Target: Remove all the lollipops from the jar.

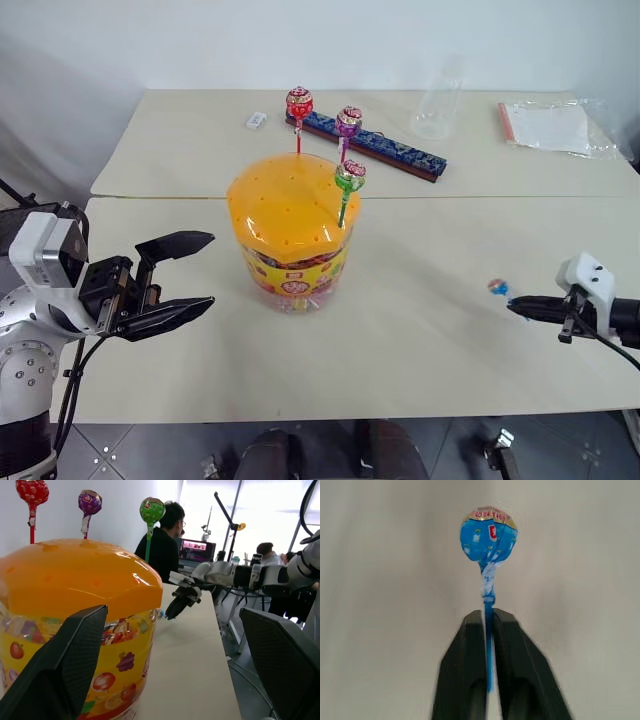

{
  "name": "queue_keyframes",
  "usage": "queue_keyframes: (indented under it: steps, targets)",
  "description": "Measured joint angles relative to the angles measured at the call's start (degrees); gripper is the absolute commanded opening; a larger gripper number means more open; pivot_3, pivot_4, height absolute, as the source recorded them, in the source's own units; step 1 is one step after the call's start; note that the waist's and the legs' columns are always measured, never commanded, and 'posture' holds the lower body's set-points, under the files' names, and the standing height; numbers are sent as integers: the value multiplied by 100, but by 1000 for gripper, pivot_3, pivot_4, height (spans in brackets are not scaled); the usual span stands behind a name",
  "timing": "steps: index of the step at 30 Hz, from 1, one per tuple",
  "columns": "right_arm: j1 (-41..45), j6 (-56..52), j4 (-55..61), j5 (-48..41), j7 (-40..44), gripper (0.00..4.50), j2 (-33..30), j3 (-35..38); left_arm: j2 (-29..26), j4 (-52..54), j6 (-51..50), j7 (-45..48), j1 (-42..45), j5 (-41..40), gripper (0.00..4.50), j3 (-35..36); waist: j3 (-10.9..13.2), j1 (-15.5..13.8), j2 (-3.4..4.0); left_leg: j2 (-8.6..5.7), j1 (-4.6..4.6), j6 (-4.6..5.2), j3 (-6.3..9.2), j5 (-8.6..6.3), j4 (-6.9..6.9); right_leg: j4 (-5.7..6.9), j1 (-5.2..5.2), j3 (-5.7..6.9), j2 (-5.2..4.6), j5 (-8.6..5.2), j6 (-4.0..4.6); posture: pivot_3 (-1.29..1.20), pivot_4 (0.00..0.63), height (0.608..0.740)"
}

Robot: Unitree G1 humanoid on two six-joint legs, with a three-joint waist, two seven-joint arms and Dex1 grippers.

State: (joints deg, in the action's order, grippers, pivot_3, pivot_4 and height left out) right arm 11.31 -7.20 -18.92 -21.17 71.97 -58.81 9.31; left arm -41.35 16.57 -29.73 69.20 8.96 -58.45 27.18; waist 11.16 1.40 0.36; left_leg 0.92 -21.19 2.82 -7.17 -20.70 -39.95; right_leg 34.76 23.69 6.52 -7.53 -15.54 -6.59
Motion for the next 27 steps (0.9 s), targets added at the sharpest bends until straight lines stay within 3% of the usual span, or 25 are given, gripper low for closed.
queue_keyframes:
  steps: [2,7,11,14,24,27]
  targets:
    - [112,-22,61,-244,183,2091,134,82,20,-13,-14,-97,32,-67,4500,12,0,-1,0,1,-1,0,7,0,-1,1,-2,0,0,0,0,0,150,740]
    - [926,-1000,1968,-1998,193,2091,802,443,29,-202,-500,-552,117,-1086,4500,568,4,28,8,22,3,-10,21,-2,-8,15,-1,-10,-10,0,2,0,150,740]
    - [1716,-1609,3139,-2866,-385,2091,1472,324,196,-349,-531,-797,128,-1299,4500,740,4,-36,6,22,-4,-20,41,-7,-6,14,-1,6,-9,-1,5,0,150,740]
    - [1843,-1809,3346,-2951,-577,2091,1709,95,224,-388,-531,-817,15,-1293,4500,744,0,-144,-2,0,-12,-17,45,-11,-5,12,0,17,-3,-1,4,0,150,740]
    - [2785,-2298,3381,-2537,-1359,2091,2670,-933,311,-435,-458,-639,-155,-1067,4500,546,-2,-104,-5,-2,-10,-5,23,-10,-8,15,4,40,1,3,-3,0,150,740]
    - [3081,-2446,3323,-2526,-1574,1473,2944,-1052,342,-457,-456,-633,-106,-1067,4500,521,-2,-93,-5,0,-10,-7,25,-9,-6,22,9,40,2,2,-2,0,150,740]
